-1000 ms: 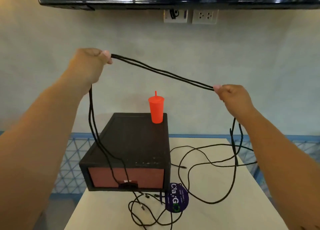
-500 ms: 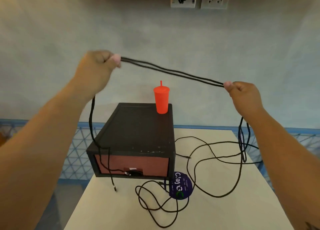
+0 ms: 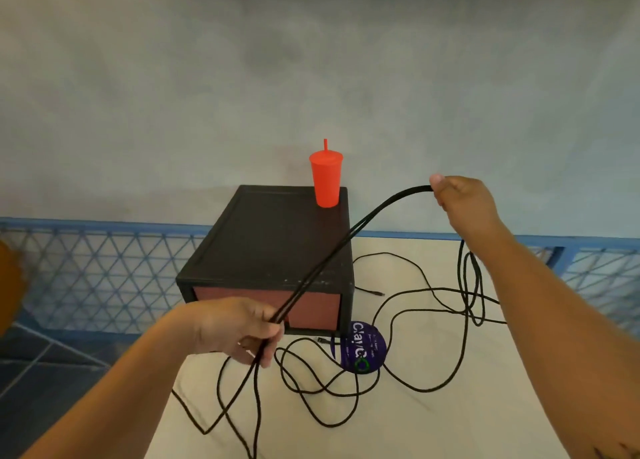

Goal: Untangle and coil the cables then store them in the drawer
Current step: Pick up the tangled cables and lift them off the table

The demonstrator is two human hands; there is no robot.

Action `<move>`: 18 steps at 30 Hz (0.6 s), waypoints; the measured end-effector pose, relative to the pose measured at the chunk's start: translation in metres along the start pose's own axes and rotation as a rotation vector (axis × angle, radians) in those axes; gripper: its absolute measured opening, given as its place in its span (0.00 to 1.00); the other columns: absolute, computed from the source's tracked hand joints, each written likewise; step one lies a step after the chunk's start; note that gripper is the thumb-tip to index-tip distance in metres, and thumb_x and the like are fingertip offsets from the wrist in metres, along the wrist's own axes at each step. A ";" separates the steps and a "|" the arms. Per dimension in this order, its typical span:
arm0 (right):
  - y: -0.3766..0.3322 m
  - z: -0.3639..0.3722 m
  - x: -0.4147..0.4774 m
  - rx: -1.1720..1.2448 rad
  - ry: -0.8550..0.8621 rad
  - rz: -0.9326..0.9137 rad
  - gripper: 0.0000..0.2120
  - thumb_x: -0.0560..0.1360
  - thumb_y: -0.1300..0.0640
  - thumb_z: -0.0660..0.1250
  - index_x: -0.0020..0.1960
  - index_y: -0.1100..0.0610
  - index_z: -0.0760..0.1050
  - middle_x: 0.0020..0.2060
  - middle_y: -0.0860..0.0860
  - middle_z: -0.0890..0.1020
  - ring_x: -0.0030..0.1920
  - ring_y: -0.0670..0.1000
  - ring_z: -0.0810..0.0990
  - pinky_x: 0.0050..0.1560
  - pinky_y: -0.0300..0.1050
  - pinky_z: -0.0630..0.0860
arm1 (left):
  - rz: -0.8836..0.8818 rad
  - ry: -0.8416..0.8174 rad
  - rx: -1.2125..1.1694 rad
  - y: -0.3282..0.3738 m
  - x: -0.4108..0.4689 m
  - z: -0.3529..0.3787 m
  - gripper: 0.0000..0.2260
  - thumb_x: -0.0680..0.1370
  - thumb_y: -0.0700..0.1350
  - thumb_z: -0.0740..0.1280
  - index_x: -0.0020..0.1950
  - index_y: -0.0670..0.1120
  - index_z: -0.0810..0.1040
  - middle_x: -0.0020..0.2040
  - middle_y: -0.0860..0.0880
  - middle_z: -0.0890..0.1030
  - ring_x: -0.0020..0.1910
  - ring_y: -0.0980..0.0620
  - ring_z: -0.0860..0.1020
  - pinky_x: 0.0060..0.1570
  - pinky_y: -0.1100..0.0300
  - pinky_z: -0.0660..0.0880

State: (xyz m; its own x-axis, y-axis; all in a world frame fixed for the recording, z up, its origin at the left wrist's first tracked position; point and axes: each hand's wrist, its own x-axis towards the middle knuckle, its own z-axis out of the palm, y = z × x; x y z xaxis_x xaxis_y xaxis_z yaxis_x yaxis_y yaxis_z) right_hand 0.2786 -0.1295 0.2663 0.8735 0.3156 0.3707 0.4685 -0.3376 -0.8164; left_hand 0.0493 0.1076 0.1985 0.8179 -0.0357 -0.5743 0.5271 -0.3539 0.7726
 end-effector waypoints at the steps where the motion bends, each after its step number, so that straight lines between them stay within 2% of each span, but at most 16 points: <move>1: 0.000 0.003 -0.003 0.000 -0.020 -0.004 0.22 0.79 0.48 0.58 0.29 0.55 0.63 0.27 0.50 0.66 0.29 0.48 0.63 0.33 0.40 0.62 | -0.034 -0.057 0.050 -0.001 0.002 0.000 0.08 0.81 0.42 0.57 0.46 0.47 0.74 0.41 0.49 0.81 0.45 0.53 0.80 0.49 0.60 0.74; 3: -0.002 0.007 -0.008 -0.014 -0.063 -0.030 0.21 0.79 0.48 0.58 0.29 0.55 0.63 0.27 0.51 0.65 0.29 0.48 0.62 0.33 0.41 0.61 | -0.063 -0.135 0.097 0.000 0.006 0.001 0.08 0.81 0.42 0.57 0.49 0.50 0.74 0.44 0.50 0.83 0.49 0.53 0.80 0.51 0.59 0.74; 6: -0.008 0.014 -0.017 -0.047 -0.120 -0.081 0.21 0.79 0.48 0.57 0.31 0.57 0.62 0.27 0.51 0.63 0.29 0.48 0.61 0.33 0.41 0.59 | -0.006 -0.208 0.027 0.002 0.010 0.004 0.06 0.80 0.41 0.58 0.52 0.49 0.74 0.44 0.49 0.83 0.48 0.52 0.80 0.54 0.56 0.73; 11: -0.017 0.033 -0.039 -0.053 -0.225 -0.146 0.19 0.79 0.51 0.58 0.34 0.62 0.69 0.31 0.55 0.66 0.33 0.49 0.64 0.36 0.42 0.62 | 0.235 -0.105 -0.213 0.023 0.019 0.015 0.10 0.75 0.48 0.62 0.54 0.48 0.74 0.44 0.47 0.82 0.48 0.50 0.80 0.50 0.56 0.76; 13: -0.019 0.042 -0.049 -0.098 -0.292 -0.197 0.19 0.78 0.50 0.59 0.33 0.61 0.67 0.28 0.53 0.65 0.31 0.48 0.64 0.36 0.42 0.62 | 0.313 -0.065 -0.300 0.041 0.021 0.020 0.11 0.75 0.49 0.63 0.54 0.46 0.75 0.43 0.46 0.82 0.47 0.48 0.80 0.51 0.56 0.77; 16: -0.023 0.053 -0.059 -0.110 -0.370 -0.266 0.21 0.78 0.50 0.59 0.28 0.54 0.63 0.24 0.47 0.64 0.26 0.43 0.64 0.30 0.35 0.61 | 0.373 0.008 -0.335 0.069 0.021 0.029 0.15 0.73 0.54 0.63 0.52 0.45 0.76 0.38 0.48 0.82 0.40 0.50 0.81 0.48 0.56 0.77; 18: -0.024 0.056 -0.064 -0.095 -0.407 -0.304 0.21 0.79 0.51 0.59 0.27 0.52 0.67 0.24 0.46 0.69 0.26 0.42 0.68 0.30 0.34 0.63 | 0.395 0.094 -0.271 0.086 0.020 0.034 0.18 0.71 0.58 0.61 0.48 0.45 0.77 0.31 0.50 0.77 0.29 0.55 0.75 0.36 0.61 0.76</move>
State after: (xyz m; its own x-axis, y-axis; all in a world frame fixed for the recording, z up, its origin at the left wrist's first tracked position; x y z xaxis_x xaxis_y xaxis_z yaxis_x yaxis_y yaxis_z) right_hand 0.2035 -0.0919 0.2373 0.5824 0.7252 0.3673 0.7196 -0.2498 -0.6479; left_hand 0.1026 0.0445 0.2440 0.9781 -0.0291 -0.2060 0.2034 -0.0737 0.9763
